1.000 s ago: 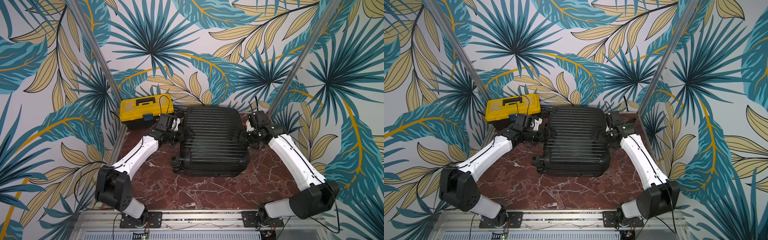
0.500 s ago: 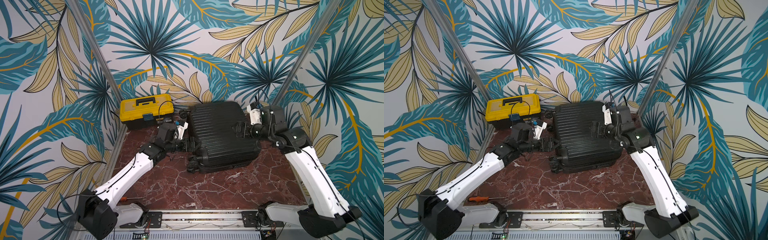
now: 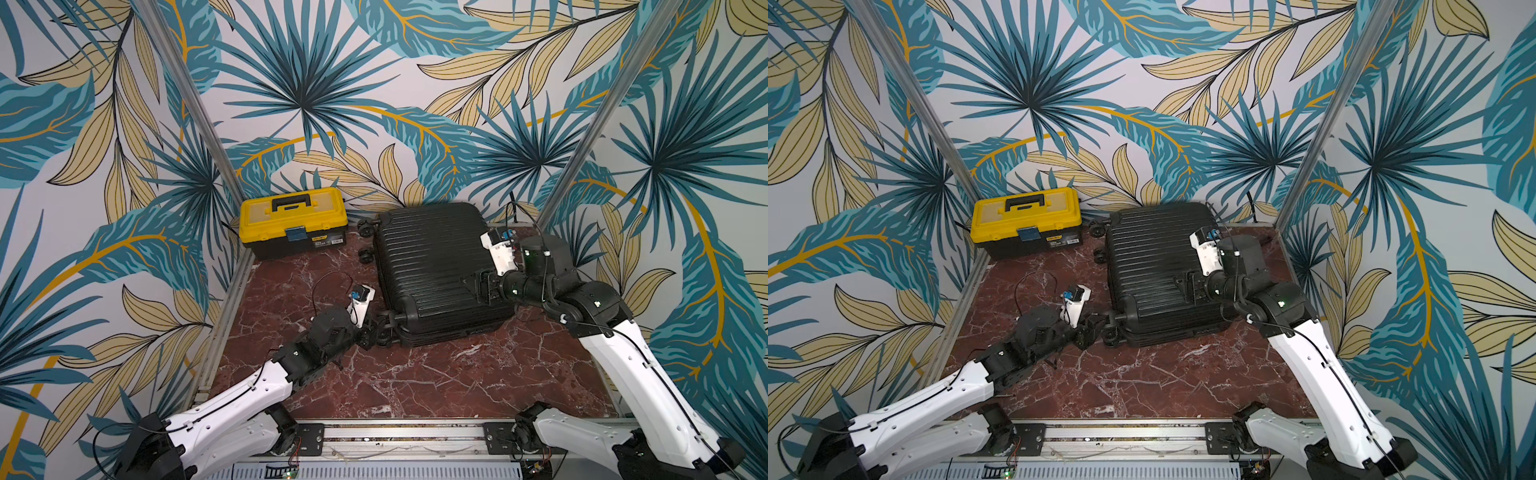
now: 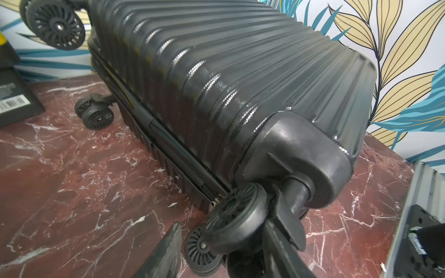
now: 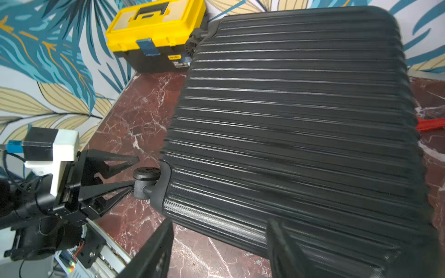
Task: Open the suitcase zippers
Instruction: Unzip the zipper on the suitcase.
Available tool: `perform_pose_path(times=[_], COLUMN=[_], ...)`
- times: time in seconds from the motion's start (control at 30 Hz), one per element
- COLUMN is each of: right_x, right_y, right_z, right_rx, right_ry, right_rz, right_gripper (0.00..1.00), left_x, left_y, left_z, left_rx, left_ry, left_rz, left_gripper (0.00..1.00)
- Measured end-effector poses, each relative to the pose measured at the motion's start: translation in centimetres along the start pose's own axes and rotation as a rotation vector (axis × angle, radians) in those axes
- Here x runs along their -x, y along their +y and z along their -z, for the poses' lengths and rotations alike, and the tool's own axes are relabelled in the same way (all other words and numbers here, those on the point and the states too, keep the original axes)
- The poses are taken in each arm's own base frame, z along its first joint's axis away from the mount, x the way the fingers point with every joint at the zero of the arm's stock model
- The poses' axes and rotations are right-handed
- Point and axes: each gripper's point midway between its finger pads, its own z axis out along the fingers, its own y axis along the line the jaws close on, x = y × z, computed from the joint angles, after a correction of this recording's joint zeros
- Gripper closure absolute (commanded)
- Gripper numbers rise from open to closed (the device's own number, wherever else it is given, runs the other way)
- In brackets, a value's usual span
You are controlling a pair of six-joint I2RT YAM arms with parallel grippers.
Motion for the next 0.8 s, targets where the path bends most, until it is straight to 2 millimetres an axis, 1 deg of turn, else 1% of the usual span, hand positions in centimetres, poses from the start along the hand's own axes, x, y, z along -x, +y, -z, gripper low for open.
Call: perform_pose_path(times=[0.1, 0.23, 0.3, 0.4, 0.43, 0.47, 0.53, 0.6, 0.67, 0.73, 0.8], right_x=[-1.0, -1.6, -1.9, -2.3, -2.3, -2.4, -2.4, -2.3, -2.4, -2.4, -2.6], right_y=[1.2, 2.3, 2.5, 2.4, 2.4, 2.4, 2.3, 2.2, 2.1, 2.1, 2.0], right_z=[-1.0, -1.3, -1.4, -1.6, -1.7, -1.7, -1.7, -1.7, -1.6, -1.4, -1.1], right_rx=[0.025, 0.046, 0.047, 0.038, 0.035, 0.032, 0.029, 0.025, 0.020, 0.017, 0.016], right_ry=[0.053, 0.068, 0.072, 0.081, 0.083, 0.084, 0.083, 0.082, 0.079, 0.068, 0.053], right_rz=[0.046, 0.101, 0.127, 0.158, 0.165, 0.172, 0.182, 0.190, 0.195, 0.199, 0.207], right_gripper=[0.39, 0.38, 0.37, 0.36, 0.35, 0.35, 0.35, 0.35, 0.35, 0.35, 0.35], left_x=[-0.7, -0.7, -1.2, -2.7, -2.7, -2.5, -1.2, 0.3, 1.2, 1.4, 0.5], left_y=[-1.0, -1.2, -1.5, -2.0, -2.0, -2.2, -2.6, -3.1, -3.5, -3.9, -4.6], left_z=[0.0, 0.3, 0.6, 1.1, 1.4, 1.9, 3.1, 4.4, 5.2, 5.6, 5.2], left_rx=[-0.015, -0.026, -0.046, -0.072, -0.077, -0.086, -0.105, -0.128, -0.149, -0.167, -0.189], left_ry=[-0.051, -0.131, -0.148, -0.133, -0.140, -0.157, -0.214, -0.281, -0.319, -0.336, -0.315], left_rz=[-0.032, -0.056, -0.076, -0.125, -0.136, -0.145, -0.149, -0.146, -0.144, -0.143, -0.164], left_gripper=[0.45, 0.43, 0.39, 0.29, 0.26, 0.24, 0.20, 0.20, 0.23, 0.26, 0.27])
